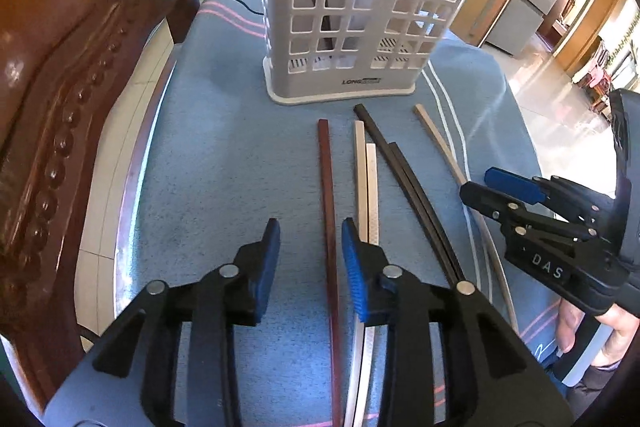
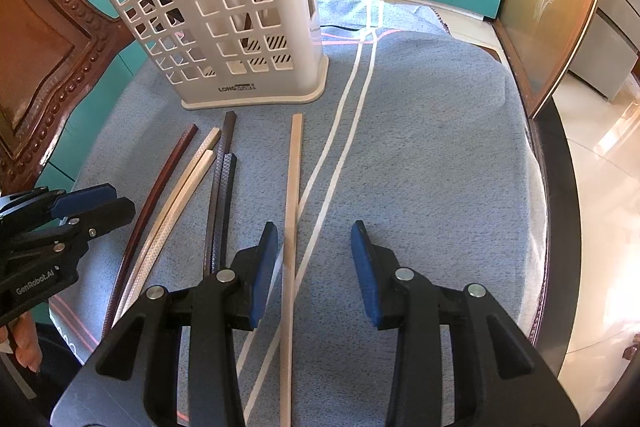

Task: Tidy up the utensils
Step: 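Position the left tool over a red-brown chopstick while the right aligns over a pale one, then grasp the red-brown chopstick with the left tool while the right grasps the pale one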

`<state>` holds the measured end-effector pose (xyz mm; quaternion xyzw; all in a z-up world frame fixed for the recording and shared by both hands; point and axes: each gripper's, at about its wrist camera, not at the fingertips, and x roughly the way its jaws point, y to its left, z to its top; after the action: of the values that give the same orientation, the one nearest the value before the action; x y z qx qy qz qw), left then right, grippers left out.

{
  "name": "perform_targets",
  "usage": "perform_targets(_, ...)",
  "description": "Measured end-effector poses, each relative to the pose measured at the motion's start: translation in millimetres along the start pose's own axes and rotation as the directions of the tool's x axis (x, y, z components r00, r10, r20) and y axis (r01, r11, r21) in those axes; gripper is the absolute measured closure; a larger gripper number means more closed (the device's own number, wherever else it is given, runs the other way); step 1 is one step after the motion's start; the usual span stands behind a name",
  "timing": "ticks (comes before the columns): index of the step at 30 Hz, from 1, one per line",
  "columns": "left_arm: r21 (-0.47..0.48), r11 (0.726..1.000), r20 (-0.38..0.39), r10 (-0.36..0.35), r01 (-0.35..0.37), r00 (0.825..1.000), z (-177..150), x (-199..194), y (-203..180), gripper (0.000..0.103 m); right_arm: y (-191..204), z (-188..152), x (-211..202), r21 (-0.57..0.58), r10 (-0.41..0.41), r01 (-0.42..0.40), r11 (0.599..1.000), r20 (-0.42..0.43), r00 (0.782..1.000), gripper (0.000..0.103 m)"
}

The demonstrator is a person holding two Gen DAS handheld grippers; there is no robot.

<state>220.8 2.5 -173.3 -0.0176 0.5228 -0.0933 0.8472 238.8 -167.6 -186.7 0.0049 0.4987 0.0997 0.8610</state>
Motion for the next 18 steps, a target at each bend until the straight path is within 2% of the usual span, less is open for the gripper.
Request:
perform_targets(4, 0.009, 1.000, -0.004, -0.008, 0.008, 1.000, 2.1, 5.6, -4.0, 0.065, -0.4, 0.3, -0.2, 0.000, 0.002, -0.002, 1.000, 0.001, 1.000, 0.065)
perform_targets(9, 0.035, 0.997, -0.032, 0.070, -0.069, 0.997, 7.0, 27.6, -16.0, 0.065, 1.6, 0.4, 1.5, -0.017, -0.009, 0.009, 1.000, 0.002, 1.000, 0.065)
perform_targets(18, 0.051, 0.988, -0.001, 0.144, -0.143, 0.990, 28.4, 50.4, -31.8, 0.061, 19.2, 9.9, 14.3, -0.114, -0.099, 0.103, 0.988, 0.044, 0.994, 0.065)
